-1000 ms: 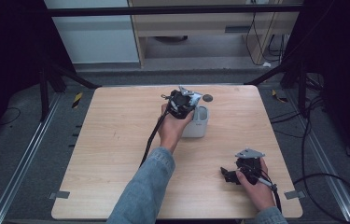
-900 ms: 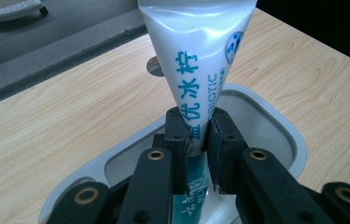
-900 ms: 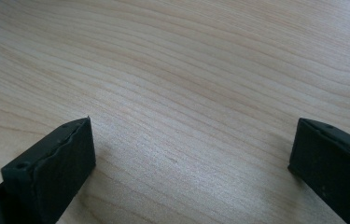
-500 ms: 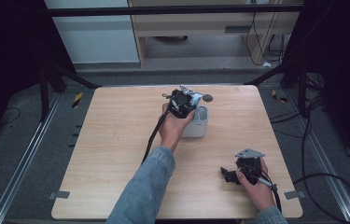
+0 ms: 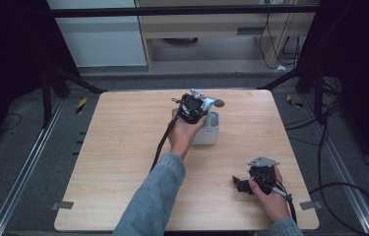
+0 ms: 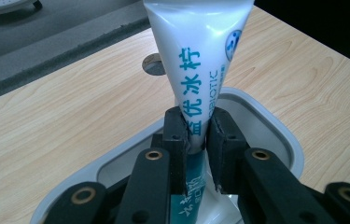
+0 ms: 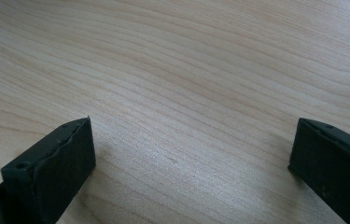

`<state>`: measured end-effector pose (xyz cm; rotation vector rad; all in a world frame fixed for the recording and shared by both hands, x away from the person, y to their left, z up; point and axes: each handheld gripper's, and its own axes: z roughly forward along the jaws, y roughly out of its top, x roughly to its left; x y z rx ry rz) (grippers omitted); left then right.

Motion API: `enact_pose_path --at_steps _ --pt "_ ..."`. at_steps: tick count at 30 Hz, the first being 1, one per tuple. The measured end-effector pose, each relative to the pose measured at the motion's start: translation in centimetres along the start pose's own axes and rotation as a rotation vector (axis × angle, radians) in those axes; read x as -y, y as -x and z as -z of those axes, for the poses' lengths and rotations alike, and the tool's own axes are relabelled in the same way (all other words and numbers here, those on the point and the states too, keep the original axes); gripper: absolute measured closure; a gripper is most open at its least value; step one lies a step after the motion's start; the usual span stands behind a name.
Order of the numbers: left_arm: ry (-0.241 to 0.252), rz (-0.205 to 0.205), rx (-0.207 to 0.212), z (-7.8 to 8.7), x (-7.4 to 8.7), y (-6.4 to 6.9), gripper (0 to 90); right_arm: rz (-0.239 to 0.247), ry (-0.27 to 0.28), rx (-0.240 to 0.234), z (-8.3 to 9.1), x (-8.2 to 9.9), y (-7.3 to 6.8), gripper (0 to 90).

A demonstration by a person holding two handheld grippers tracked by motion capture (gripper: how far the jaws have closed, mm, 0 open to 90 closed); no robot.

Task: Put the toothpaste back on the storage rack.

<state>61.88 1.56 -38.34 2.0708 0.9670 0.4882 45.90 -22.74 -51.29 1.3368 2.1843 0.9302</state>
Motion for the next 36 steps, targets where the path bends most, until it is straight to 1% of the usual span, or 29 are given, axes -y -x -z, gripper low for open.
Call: enact_pose_path --at_steps 9,22,30,36 --pt "0.01 0.007 0.006 0.14 0.01 -0.06 76.0 0.001 0.0 0.0 0.0 0.0 0.0 0.4" --pt "0.019 0.008 -0.007 0.36 0.3 -0.21 67.7 0.001 0.0 0.0 0.0 0.0 0.0 0.4" --pt "0.027 0.009 -0.004 0.65 0.33 -0.26 66.6 0.0 0.0 0.0 0.0 0.0 0.0 0.4" --pt "0.032 0.008 -0.012 0.8 0.33 -0.19 66.2 0.001 0.001 0.0 -0.01 0.0 0.0 0.4"
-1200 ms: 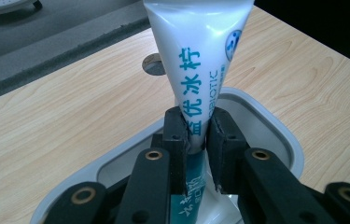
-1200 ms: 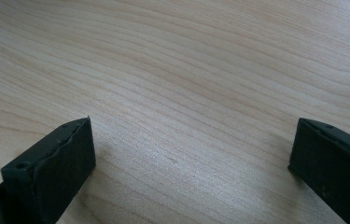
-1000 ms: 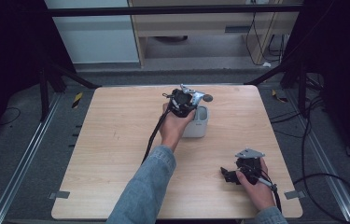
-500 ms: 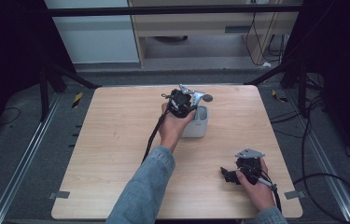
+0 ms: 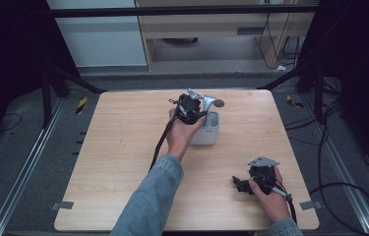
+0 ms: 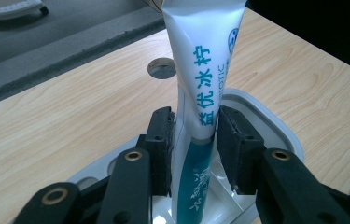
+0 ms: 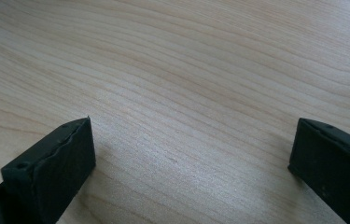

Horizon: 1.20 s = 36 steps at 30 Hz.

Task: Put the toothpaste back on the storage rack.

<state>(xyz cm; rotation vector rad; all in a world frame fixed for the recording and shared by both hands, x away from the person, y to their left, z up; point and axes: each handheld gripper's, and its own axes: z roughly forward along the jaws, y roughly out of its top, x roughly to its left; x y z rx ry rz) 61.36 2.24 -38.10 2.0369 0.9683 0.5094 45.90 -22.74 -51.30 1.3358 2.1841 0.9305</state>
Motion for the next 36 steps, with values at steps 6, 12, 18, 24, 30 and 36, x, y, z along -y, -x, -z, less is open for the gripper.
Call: enact_pose_path --at_steps 6,12,18,24,30,36 --pt "0.007 -0.008 0.003 0.3 0.1 0.3 64.1 0.0 0.0 0.0 0.0 0.0 0.0 0.4" --pt "0.02 -0.024 -0.016 1.1 0.2 0.5 54.2 0.0 0.0 0.0 0.0 0.0 0.0 0.4" --pt "0.04 -0.019 -0.012 2.2 0.1 0.8 42.1 0.002 0.001 0.001 0.0 0.0 0.0 0.4" --pt "0.047 -0.03 -0.044 3.3 0.2 1.6 26.3 0.0 -0.001 0.0 0.0 0.0 0.0 0.4" --pt "0.045 -0.048 -0.025 4.2 0.0 2.3 19.2 0.0 0.0 0.0 0.0 0.0 0.0 0.4" --pt "0.039 -0.059 0.022 4.5 0.0 2.9 12.2 0.003 -0.001 0.002 0.0 0.0 0.0 0.4"
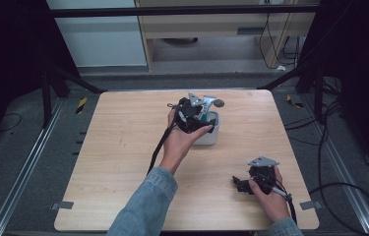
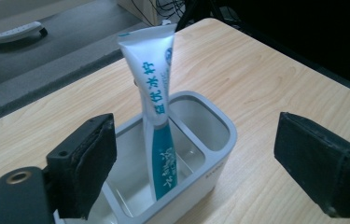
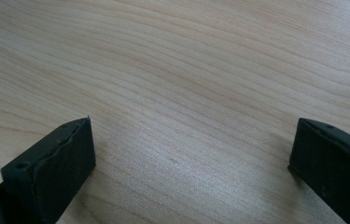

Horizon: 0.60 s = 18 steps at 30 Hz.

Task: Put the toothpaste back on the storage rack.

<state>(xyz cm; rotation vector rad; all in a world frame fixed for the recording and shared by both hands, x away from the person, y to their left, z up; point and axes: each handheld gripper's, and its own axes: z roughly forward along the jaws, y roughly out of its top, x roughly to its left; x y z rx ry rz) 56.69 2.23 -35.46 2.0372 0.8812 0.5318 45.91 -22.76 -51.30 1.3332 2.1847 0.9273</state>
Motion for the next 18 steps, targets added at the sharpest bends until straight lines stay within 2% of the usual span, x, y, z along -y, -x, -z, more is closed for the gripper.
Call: enact_pose_path --at_steps 3,7,11,18 --pt "0.0 0.001 0.044 0.2 0.3 0.3 9.3 -0.002 -0.001 0.002 0.0 0.0 0.0 0.3" --pt "-0.007 -0.021 0.072 0.6 0.7 0.7 8.4 -0.007 -0.001 -0.001 -0.1 -0.1 -0.1 0.4" --pt "-0.016 -0.07 0.081 1.2 1.0 1.1 7.4 -0.005 -0.002 0.0 -0.1 -0.1 0.0 0.4" --pt "-0.018 -0.087 0.112 2.3 2.1 1.7 6.7 -0.005 -0.003 0.0 -0.1 -0.1 0.0 0.4"
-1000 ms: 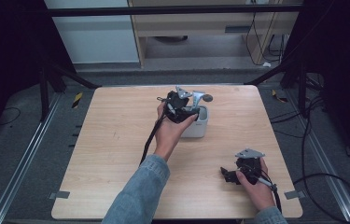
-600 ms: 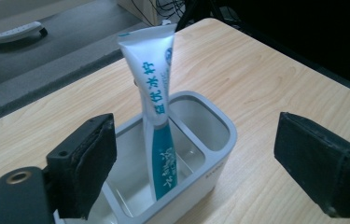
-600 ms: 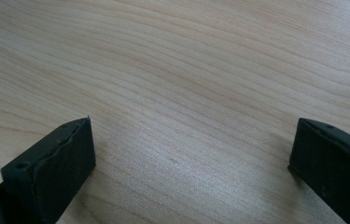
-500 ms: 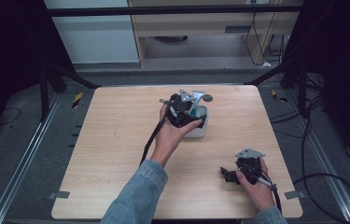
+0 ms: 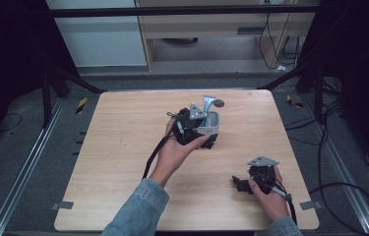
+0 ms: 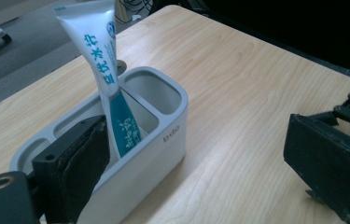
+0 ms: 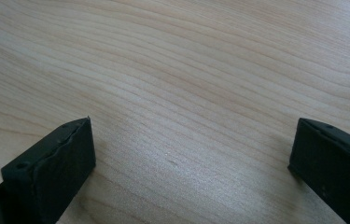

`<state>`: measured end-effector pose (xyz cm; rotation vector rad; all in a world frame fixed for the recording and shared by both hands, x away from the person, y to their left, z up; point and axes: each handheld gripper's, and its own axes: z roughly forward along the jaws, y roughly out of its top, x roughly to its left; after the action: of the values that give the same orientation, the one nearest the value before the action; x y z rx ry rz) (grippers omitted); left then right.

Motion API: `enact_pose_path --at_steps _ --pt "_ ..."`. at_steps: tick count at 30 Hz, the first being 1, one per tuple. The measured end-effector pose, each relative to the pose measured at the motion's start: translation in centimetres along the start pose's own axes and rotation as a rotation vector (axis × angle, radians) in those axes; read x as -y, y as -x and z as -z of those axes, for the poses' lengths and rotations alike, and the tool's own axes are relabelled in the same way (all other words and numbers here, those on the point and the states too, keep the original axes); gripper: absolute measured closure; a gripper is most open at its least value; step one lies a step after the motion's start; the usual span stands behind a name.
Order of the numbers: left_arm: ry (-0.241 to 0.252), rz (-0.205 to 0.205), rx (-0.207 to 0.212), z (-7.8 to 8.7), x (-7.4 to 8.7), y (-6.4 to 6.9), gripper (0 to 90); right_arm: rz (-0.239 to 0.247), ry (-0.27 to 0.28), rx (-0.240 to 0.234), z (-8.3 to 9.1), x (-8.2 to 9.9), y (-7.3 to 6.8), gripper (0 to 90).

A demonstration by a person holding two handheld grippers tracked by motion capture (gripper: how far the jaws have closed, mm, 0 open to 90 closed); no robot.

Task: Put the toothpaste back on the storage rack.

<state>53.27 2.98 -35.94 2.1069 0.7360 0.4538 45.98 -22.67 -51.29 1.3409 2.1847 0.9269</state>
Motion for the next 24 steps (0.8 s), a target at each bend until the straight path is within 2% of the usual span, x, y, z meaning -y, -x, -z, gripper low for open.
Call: enact_pose_path --at_steps 11,16,24 --pt "0.006 -0.031 0.03 1.0 0.8 0.7 5.8 -0.001 0.002 0.0 0.0 0.0 0.0 0.4" --pt "0.0 -0.014 0.007 1.6 1.8 0.5 5.8 0.004 0.002 -0.004 0.1 0.1 0.0 0.4" --pt "-0.028 0.021 -0.023 2.9 4.8 0.0 5.8 -0.001 0.0 0.001 0.1 0.1 -0.1 0.4"
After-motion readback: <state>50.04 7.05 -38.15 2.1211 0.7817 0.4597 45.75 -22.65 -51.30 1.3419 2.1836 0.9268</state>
